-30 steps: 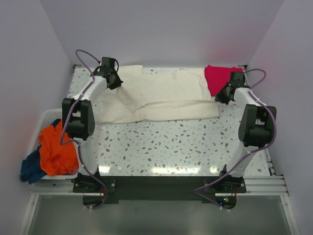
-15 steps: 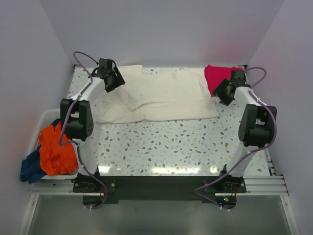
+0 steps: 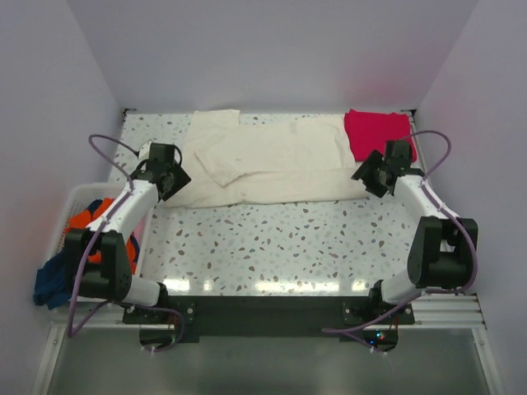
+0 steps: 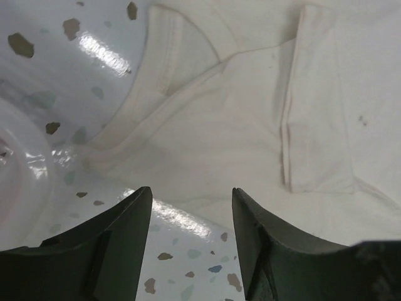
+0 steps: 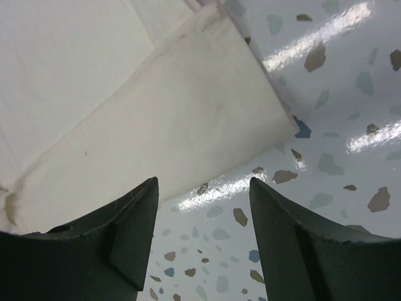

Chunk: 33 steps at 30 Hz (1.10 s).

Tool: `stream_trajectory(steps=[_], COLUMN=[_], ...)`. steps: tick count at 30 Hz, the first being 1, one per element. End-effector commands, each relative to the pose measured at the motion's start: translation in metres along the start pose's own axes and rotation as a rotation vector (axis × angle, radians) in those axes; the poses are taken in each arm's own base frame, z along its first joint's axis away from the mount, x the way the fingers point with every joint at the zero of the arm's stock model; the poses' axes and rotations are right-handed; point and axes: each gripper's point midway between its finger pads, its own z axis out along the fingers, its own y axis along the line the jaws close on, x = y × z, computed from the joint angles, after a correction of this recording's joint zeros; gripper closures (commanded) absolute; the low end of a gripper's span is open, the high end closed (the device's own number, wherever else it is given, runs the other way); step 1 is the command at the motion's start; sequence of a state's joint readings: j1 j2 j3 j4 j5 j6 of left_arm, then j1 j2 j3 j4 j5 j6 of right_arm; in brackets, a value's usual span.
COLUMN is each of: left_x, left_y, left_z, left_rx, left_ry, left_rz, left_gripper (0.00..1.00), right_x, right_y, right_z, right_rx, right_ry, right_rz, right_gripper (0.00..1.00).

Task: Fold and stack the t-shirts
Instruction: Fold the tshirt

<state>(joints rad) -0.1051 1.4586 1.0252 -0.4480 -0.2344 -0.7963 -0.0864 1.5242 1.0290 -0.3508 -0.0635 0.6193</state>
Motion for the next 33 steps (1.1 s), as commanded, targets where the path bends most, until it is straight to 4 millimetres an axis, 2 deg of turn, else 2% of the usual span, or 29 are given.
stream_trajectory(steps=[1, 5, 8, 17, 24, 28, 33], left_x=[0.011, 0.022, 0.027, 0.025, 0.032, 0.033, 0.045], left_y=[0.03, 0.045, 0.057, 0.071, 0.085, 0.086, 0.084], left_z=[0.005, 0.018, 0.028, 0.034, 0.038, 0.042, 0.048], left_rx=[-0.086, -0.153, -0.213, -0.284, -0.342, -0.35, -0.365], left_ry=[-0.047, -0.035, -0.035, -0.076, -0.072, -0.071, -0.047], left_rz=[-0.074, -0.076, -0.064, -0.067, -0.048, -0.038, -0.005], left_gripper=[0.42, 0.44, 0.45, 0.48, 0.51, 0.5, 0.46], right_x=[0.01, 0.027, 0.027, 0.033, 0.034, 0.036, 0.034], right_y=[0.01, 0.009, 0.007, -0.002, -0.01, -0.014, -0.023], right_z=[-0.002, 0.005, 0.007, 0.018, 0.025, 0.033, 0.04], right_rx=[-0.019, -0.021, -0.011, 0.029, 0.071, 0.086, 0.12], right_ry=[-0.03, 0.002, -0.002, 0.024, 0.028, 0.039, 0.042], right_rz=[-0.063, -0.077, -0.083, -0.088, -0.078, -0.063, -0.041], right_gripper=[0.37, 0.38, 0.38, 0.38, 0.38, 0.38, 0.39])
